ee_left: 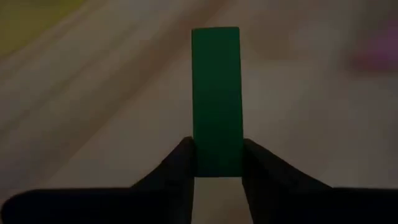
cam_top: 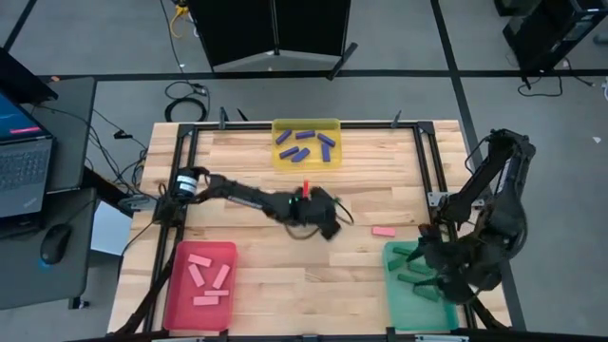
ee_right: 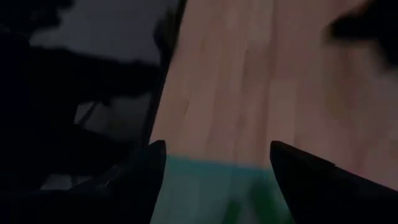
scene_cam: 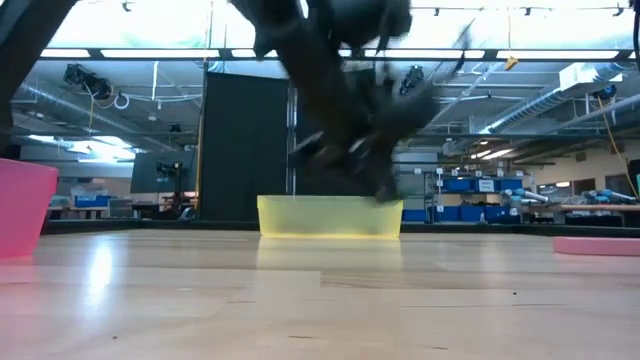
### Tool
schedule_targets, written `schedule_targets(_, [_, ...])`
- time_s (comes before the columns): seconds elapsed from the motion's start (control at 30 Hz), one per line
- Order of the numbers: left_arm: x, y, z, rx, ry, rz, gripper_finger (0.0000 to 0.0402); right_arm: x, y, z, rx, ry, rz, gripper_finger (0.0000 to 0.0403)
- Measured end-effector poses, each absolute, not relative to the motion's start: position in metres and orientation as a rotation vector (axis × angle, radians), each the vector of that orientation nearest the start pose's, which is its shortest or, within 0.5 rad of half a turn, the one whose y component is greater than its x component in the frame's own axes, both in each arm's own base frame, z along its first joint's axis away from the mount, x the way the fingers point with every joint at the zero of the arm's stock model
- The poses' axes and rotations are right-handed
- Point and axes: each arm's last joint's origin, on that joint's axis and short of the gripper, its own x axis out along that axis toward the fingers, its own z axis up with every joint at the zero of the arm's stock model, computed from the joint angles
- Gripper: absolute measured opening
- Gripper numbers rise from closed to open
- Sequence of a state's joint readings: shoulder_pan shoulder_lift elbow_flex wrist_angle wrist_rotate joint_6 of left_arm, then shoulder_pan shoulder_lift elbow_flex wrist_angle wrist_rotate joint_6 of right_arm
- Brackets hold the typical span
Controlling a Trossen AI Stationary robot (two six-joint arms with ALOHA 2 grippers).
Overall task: Sort blocks
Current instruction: Put the green block into the blue green bin
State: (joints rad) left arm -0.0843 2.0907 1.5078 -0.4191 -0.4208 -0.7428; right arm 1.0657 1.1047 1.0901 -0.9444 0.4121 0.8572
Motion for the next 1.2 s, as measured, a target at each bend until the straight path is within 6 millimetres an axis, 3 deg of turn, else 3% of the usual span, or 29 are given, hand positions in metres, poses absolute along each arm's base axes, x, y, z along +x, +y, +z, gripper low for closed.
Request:
schedule_targets(0.17, [0.456, -0.079, 0.198, -0.297, 0.620, 0.429, 0.0105, 0.106, 0.158, 0.366, 0.044, 0.673, 0.229, 0.0296])
schedule_targets(0.3, [0.472, -0.116, 0.225, -0.316, 0.401, 0.240, 0.0105, 0.103, 0.144, 0.396, -0.027, 0.513, 0.187, 0.0295])
schedule_targets(0.47, [0.499, -0.141, 0.203, -0.277, 0.430, 0.179, 0.0105, 0.105, 0.129, 0.417, -0.042, 0.399, 0.118, 0.0293])
schedule_targets(0.67, [0.538, -0.156, 0.213, -0.288, 0.332, 0.055, 0.0105, 0.114, 0.129, 0.422, -0.073, 0.344, 0.087, 0.0292])
schedule_targets(0.77, [0.553, -0.160, 0.200, -0.271, 0.371, 0.035, 0.0105, 0.119, 0.131, 0.421, -0.091, 0.347, 0.074, 0.0294])
schedule_targets(0.93, [0.570, -0.157, 0.195, -0.309, 0.357, -0.007, 0.0105, 0.126, 0.132, 0.418, -0.109, 0.360, 0.047, 0.0293])
schedule_targets(1.07, [0.572, -0.153, 0.168, -0.336, 0.441, -0.065, 0.0108, 0.129, 0.133, 0.416, -0.117, 0.367, 0.032, 0.0291])
schedule_targets(1.2, [0.571, -0.154, 0.177, -0.312, 0.425, -0.079, 0.0200, 0.132, 0.132, 0.415, -0.112, 0.372, 0.017, 0.0296])
